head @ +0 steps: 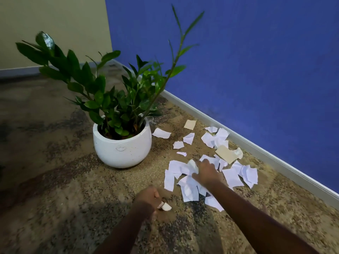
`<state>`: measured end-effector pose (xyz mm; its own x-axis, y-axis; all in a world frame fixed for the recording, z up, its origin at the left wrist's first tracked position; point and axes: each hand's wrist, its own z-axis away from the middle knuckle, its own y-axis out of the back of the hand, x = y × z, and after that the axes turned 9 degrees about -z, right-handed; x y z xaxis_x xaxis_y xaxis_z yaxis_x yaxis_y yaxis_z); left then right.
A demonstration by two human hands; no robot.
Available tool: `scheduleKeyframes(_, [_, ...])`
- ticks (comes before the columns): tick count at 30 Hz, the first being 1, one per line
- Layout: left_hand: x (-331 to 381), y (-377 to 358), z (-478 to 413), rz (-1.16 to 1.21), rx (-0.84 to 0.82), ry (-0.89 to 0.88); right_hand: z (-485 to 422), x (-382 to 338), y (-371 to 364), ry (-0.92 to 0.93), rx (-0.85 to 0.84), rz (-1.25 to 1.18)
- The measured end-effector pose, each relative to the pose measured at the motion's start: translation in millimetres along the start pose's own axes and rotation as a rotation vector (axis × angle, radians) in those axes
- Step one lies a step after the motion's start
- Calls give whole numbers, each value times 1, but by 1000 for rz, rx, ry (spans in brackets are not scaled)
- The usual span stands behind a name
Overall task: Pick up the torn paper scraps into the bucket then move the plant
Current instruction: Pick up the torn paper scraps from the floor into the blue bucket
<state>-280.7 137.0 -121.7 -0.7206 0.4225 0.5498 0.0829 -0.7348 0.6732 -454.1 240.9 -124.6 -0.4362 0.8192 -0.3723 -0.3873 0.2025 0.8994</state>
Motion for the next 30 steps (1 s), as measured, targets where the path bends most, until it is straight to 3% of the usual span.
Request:
scheduleKeyframes(3, [4, 11, 8, 238, 20, 21, 12, -20, 12, 129, 2, -126])
scheduleKeyframes(8, [23, 31, 11, 615, 128, 74, 43, -59, 27, 243, -32, -571])
scheduleKeyframes(12, [48, 57, 19, 1095, 33, 118, 62, -95, 34, 247, -118, -782])
scheduleKeyframes(15, [54, 83, 26, 1229, -56, 112, 74, -124, 38, 291, -187, -870])
scheduleKeyframes(24, [-5, 179, 51, 1158, -193, 73, 80, -212, 22, 336, -408, -926])
scheduleKeyframes(28, [-48, 215, 60, 1138, -247, 52, 83, -255, 4, 451, -253, -793])
scheduleKeyframes(30, [-67, 229, 59, 1157, -175, 67, 83, -280, -3, 488, -144, -768])
